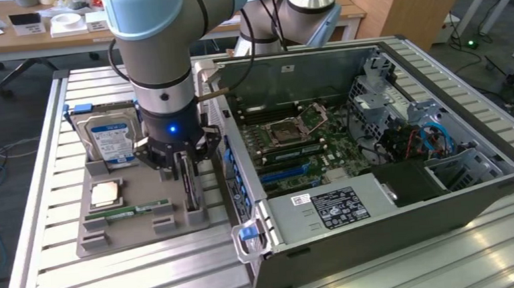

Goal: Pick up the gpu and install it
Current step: 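Pick up the gpu and move the gpu toward the slot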

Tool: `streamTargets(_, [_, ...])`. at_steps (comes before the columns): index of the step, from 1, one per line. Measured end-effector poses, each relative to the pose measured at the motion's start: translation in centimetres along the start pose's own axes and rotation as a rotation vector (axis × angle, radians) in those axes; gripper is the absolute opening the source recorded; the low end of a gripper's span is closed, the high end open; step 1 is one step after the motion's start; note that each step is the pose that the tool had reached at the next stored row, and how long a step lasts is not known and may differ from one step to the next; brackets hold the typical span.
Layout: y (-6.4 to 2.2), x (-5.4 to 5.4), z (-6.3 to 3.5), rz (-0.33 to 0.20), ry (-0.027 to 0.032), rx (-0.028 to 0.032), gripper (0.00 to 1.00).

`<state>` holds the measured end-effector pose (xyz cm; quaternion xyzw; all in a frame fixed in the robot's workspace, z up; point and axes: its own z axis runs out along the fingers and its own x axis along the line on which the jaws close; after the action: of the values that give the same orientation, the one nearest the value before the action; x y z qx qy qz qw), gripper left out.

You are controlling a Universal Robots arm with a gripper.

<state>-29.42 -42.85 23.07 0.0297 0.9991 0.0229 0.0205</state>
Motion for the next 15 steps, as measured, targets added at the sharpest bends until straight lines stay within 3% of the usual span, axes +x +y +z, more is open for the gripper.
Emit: streamTargets(15, [-0.01,0.00,0.17,-0.006,0.0002,-0.0002,0.42])
